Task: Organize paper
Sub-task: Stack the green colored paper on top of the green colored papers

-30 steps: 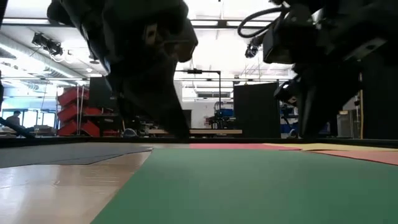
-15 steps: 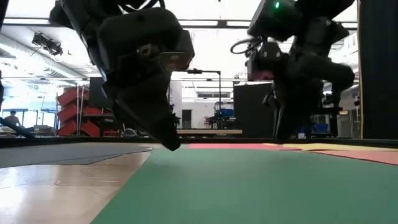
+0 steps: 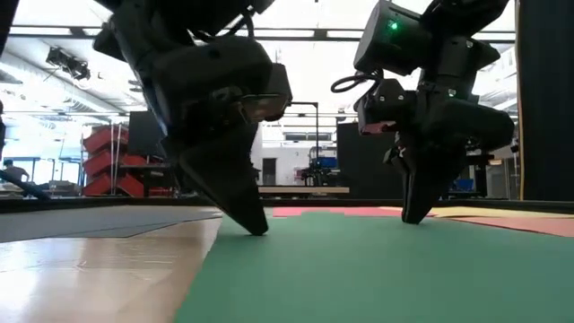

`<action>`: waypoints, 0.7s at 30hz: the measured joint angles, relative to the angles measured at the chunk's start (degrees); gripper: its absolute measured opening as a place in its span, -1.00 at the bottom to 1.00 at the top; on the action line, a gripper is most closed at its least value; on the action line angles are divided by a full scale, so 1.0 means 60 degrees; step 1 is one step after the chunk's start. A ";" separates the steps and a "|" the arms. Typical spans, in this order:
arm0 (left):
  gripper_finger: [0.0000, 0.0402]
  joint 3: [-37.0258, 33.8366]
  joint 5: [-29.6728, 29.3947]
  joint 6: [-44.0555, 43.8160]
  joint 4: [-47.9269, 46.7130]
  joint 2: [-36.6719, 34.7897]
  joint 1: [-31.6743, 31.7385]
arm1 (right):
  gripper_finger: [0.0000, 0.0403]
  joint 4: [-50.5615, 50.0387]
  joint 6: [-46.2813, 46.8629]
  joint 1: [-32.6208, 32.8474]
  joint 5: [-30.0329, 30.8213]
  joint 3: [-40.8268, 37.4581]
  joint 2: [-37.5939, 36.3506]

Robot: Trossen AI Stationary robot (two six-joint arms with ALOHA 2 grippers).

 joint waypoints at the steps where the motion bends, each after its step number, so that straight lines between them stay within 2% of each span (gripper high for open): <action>1: -1.00 0.0000 -0.0024 0.0041 0.0000 0.0000 0.0072 | -1.00 -0.0018 0.0087 0.0000 -0.0012 -0.0008 -0.0002; 9: -1.00 -0.0011 -0.0105 0.0355 -0.0345 0.0018 0.0442 | -1.00 -0.0518 0.0787 0.0047 -0.0068 -0.0004 -0.0005; 21: -1.00 -0.0047 0.0048 0.0406 -0.0353 0.0029 0.0441 | -1.00 -0.0868 0.0799 0.0062 -0.0105 -0.0004 -0.0005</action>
